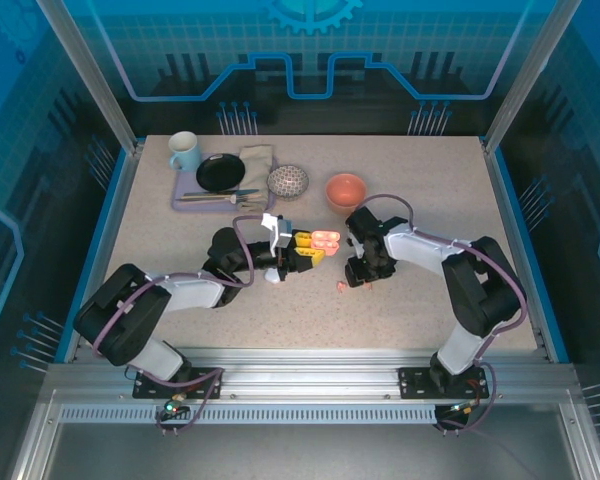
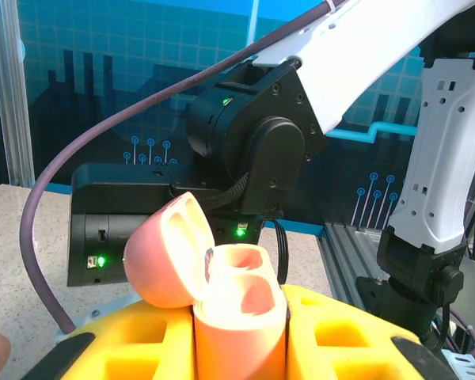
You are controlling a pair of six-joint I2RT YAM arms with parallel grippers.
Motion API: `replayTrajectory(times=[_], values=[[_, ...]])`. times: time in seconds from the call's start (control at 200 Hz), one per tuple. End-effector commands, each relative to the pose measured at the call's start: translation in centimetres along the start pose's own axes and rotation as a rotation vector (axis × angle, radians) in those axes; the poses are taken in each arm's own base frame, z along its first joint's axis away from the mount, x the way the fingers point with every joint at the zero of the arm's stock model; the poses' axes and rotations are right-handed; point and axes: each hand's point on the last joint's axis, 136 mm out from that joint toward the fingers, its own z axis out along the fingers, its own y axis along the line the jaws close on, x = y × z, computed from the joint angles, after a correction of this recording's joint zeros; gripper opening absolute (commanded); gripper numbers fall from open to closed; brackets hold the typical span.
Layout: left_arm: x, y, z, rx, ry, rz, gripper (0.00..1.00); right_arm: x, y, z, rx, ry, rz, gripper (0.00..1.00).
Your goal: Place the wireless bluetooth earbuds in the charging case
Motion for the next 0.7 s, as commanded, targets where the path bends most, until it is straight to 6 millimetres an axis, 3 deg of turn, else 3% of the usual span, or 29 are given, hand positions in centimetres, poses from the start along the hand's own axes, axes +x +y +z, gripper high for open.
replayTrajectory(times=[0.0, 0.695], values=[[-0.63, -0.9, -0.15, 0.027, -0.005, 0.05, 0.0, 0.44, 0.11, -0.07, 0.031, 0.034, 0.012, 0.54], [-0.82, -0.87, -0.37, 0.022, -0.001, 0.051, 0.0, 1.34, -0.1, 0.36, 0.091, 0.09, 0.068, 0.44]])
